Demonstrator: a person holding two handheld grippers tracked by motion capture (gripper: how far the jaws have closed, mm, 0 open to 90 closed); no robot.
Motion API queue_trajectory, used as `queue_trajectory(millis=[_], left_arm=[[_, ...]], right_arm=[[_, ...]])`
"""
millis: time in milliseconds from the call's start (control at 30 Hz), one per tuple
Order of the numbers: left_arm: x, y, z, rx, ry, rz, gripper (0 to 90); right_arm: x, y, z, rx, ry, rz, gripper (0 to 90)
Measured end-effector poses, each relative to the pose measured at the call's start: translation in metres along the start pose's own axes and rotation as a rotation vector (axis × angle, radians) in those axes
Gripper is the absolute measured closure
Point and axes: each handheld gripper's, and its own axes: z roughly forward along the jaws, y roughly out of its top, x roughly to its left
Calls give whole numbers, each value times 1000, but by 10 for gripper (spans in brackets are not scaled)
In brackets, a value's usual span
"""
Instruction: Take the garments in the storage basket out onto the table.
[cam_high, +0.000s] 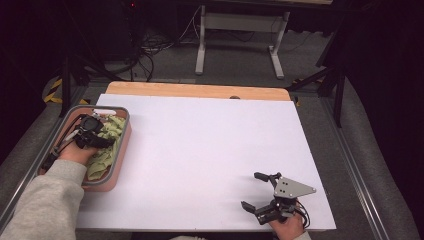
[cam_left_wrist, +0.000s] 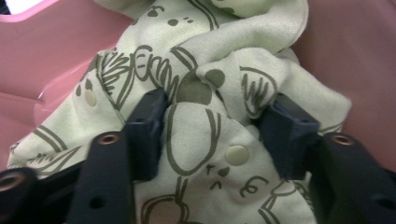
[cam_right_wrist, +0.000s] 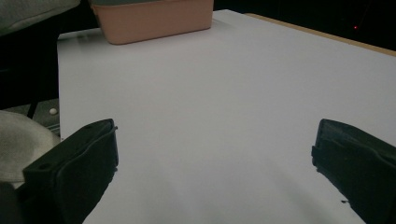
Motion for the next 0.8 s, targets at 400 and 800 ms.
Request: queue_trajectory(millis=[400, 800], left_arm=[[-8, 4, -9, 21, 54, 5, 667], [-4, -2, -33, -128, 71, -41, 679]], right_arm=[[0, 0, 0, -1, -1, 2, 7], [0, -1, 2, -4, 1, 2, 7]])
